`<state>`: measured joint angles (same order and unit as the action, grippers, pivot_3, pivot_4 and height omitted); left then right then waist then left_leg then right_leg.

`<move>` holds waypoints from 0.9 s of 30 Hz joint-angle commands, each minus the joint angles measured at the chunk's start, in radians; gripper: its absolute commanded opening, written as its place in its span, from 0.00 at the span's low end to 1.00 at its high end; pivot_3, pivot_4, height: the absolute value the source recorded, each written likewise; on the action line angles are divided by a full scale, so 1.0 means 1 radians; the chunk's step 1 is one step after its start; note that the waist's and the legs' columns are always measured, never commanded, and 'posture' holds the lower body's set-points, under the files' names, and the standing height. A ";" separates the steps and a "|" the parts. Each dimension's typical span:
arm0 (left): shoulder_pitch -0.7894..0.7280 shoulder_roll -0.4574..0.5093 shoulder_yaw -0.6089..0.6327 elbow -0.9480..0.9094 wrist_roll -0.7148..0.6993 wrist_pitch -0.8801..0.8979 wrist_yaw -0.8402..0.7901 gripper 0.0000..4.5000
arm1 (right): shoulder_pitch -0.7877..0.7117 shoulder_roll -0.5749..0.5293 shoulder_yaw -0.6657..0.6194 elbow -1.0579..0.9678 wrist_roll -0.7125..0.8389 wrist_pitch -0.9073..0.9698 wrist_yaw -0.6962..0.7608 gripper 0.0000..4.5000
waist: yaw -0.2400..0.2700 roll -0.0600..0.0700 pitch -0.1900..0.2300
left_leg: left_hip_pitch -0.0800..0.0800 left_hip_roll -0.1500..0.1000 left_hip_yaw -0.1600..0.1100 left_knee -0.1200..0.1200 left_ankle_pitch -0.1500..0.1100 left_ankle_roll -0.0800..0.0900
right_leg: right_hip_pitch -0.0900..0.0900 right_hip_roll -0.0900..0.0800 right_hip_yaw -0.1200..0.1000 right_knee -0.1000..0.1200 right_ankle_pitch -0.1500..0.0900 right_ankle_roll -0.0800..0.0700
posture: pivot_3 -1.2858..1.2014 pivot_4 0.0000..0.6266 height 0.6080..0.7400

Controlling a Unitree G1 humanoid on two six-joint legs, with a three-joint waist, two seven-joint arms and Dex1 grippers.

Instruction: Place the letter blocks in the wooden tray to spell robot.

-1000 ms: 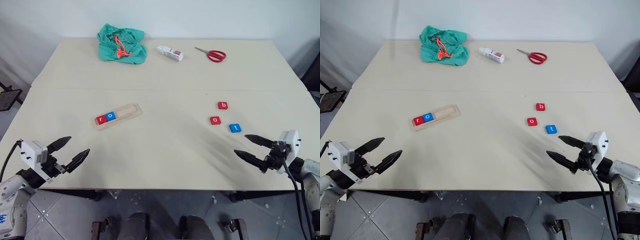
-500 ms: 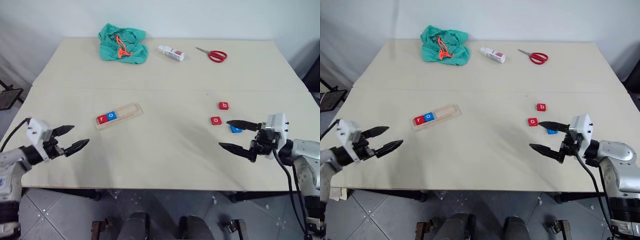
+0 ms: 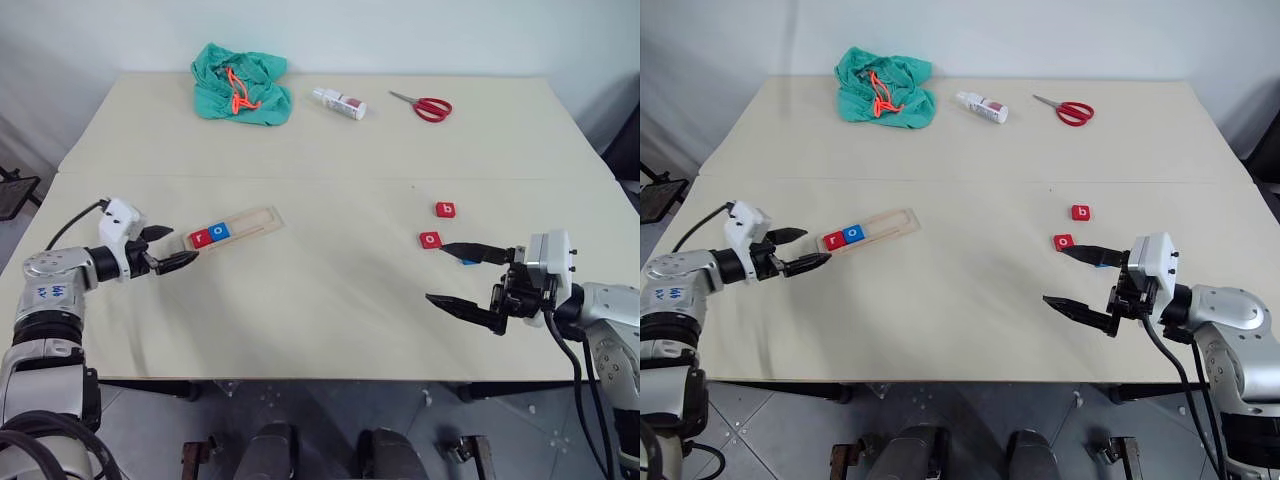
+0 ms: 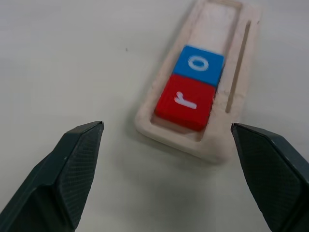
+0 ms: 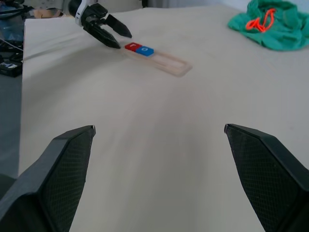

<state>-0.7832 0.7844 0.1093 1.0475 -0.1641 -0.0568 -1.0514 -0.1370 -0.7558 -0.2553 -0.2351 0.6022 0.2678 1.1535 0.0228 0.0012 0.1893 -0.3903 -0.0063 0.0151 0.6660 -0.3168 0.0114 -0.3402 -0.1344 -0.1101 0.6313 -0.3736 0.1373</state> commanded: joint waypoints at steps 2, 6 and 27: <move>-0.053 -0.011 -0.016 0.084 0.047 -0.055 -0.006 1.00 | 0.047 -0.015 -0.065 -0.065 0.028 -0.001 -0.023 0.99 | 0.001 -0.001 0.000 | 0.000 0.000 0.000 0.001 0.000 0.000 | 0.000 0.000 0.000 0.002 0.000 0.000 | 0.52 0.24 1.00; -0.063 -0.023 -0.034 0.113 0.075 -0.043 -0.039 1.00 | 0.058 -0.016 -0.075 -0.073 0.025 -0.004 -0.035 0.99 | 0.001 -0.001 0.000 | 0.001 0.000 0.001 0.002 0.000 0.000 | 0.000 -0.001 0.000 0.004 0.000 0.000 | 0.52 0.24 1.00; 0.030 -0.067 -0.015 -0.077 0.055 0.005 -0.063 1.00 | 0.013 -0.007 -0.031 -0.033 0.002 -0.017 -0.031 0.99 | 0.003 -0.001 0.000 | 0.002 0.000 -0.001 0.005 0.000 0.000 | 0.001 -0.002 0.000 0.008 0.000 0.000 | 0.52 0.24 1.00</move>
<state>-0.7531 0.7219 0.0991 0.9554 -0.1236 -0.0485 -1.1383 -0.1127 -0.7565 -0.2805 -0.2653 0.5957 0.2640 1.1196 0.0262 0.0001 0.1892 -0.3880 -0.0064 0.0146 0.6709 -0.3168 0.0115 -0.3391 -0.1361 -0.1096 0.6394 -0.3736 0.1373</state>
